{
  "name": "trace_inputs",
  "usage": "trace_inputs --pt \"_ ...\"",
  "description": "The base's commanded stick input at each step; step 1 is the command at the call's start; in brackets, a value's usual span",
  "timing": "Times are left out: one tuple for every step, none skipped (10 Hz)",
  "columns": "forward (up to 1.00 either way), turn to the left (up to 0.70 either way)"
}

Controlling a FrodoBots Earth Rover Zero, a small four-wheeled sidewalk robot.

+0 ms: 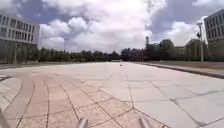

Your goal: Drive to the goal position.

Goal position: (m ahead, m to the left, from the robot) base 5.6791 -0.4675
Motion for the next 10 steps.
trace_inputs --pt "0.70 0.00" --pt "0.70 0.00" --pt "0.70 0.00" --pt "0.70 0.00" --pt "0.70 0.00" --pt "0.70 0.00" --pt "0.70 0.00" --pt "0.70 0.00" --pt "0.70 0.00" --pt "0.70 0.00"
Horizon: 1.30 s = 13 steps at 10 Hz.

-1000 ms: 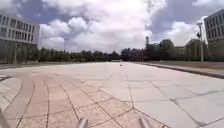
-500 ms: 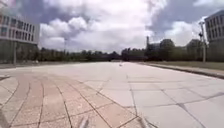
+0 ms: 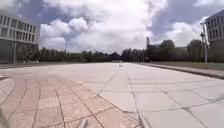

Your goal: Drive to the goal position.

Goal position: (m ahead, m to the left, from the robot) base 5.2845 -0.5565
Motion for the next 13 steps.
trace_inputs --pt "0.70 0.00" --pt "0.70 0.00" --pt "0.70 0.00" --pt "0.70 0.00" --pt "0.70 0.00" --pt "0.70 0.00" --pt "0.70 0.00" --pt "0.70 0.00" --pt "0.70 0.00" --pt "0.70 0.00" --pt "0.70 0.00" --pt "0.70 0.00" --pt "0.70 0.00"
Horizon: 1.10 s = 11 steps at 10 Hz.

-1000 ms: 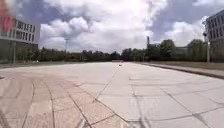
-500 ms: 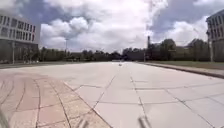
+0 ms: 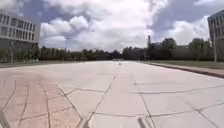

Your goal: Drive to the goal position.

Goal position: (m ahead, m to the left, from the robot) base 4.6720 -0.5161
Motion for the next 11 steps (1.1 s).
trace_inputs --pt "0.70 0.00" --pt "0.70 0.00" --pt "0.70 0.00" --pt "0.70 0.00" --pt "0.70 0.00" --pt "0.70 0.00" --pt "0.70 0.00" --pt "0.70 0.00" --pt "0.70 0.00" --pt "0.70 0.00" --pt "0.70 0.00"
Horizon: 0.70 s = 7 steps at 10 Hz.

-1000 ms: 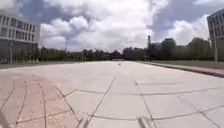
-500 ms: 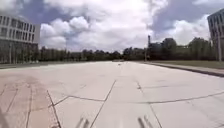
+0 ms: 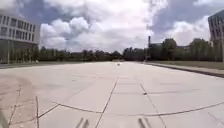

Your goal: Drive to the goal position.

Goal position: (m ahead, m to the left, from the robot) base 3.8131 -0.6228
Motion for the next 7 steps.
trace_inputs --pt "0.70 0.00" --pt "0.70 0.00" --pt "0.70 0.00" --pt "0.70 0.00" --pt "0.70 0.00" --pt "0.70 0.00" --pt "0.70 0.00"
